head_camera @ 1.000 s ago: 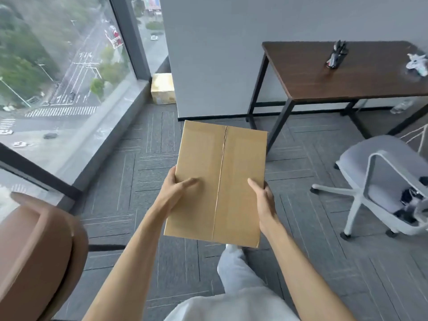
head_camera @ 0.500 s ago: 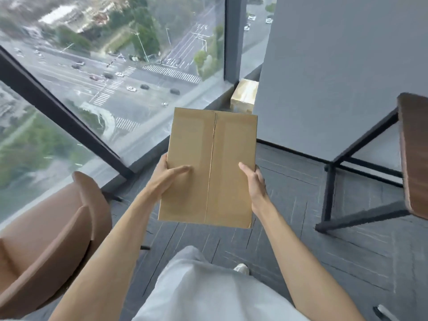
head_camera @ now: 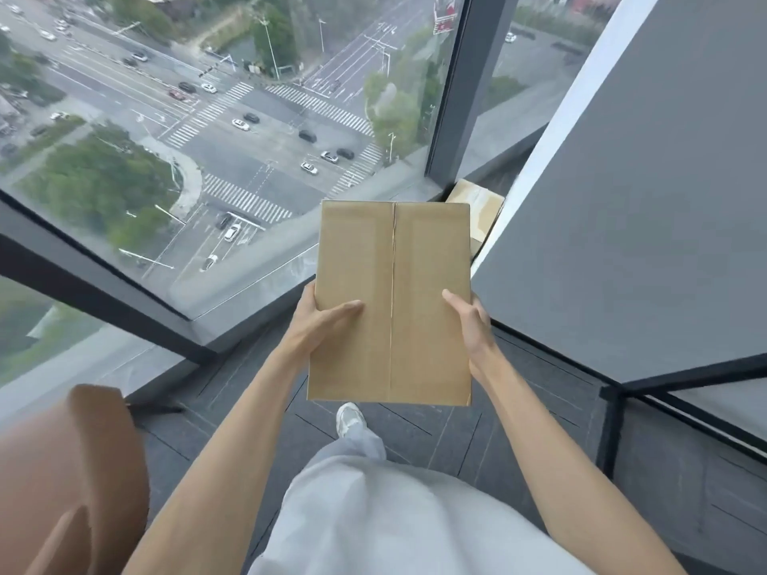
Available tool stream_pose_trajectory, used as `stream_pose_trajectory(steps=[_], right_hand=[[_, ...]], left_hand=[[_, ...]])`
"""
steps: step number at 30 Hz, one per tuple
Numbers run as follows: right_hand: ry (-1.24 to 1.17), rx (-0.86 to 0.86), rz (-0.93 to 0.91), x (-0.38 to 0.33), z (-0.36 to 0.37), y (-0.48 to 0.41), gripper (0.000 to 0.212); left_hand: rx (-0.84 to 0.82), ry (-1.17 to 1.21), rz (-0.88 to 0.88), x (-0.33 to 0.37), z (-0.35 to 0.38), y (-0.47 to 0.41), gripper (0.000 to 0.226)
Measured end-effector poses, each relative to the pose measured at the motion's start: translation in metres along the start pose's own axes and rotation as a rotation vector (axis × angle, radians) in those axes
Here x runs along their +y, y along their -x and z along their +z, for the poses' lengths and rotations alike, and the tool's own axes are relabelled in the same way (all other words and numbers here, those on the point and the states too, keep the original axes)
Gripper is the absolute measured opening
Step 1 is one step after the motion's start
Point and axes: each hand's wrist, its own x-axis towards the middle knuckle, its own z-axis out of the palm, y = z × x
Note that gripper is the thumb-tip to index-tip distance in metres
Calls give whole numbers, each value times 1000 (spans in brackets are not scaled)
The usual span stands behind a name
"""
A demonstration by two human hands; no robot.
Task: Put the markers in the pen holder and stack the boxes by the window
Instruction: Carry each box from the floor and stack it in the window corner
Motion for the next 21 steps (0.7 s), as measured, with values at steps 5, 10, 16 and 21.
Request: stream_pose_trajectory(steps=[5, 10, 16, 21], right_hand=[[-61, 74, 47, -49, 8, -76, 97], [-176, 164, 50, -91, 5, -150, 47], [-195, 223, 81, -123, -8, -277, 49], [-195, 264, 195, -139, -31, -388, 60]], left_hand=[[-120, -70, -25, 62, 13, -100, 81], [-258, -177, -27, 116, 45, -203, 83], [-302, -237, -83, 158, 98, -332, 74], [-367, -312, -116, 178, 151, -451, 75]])
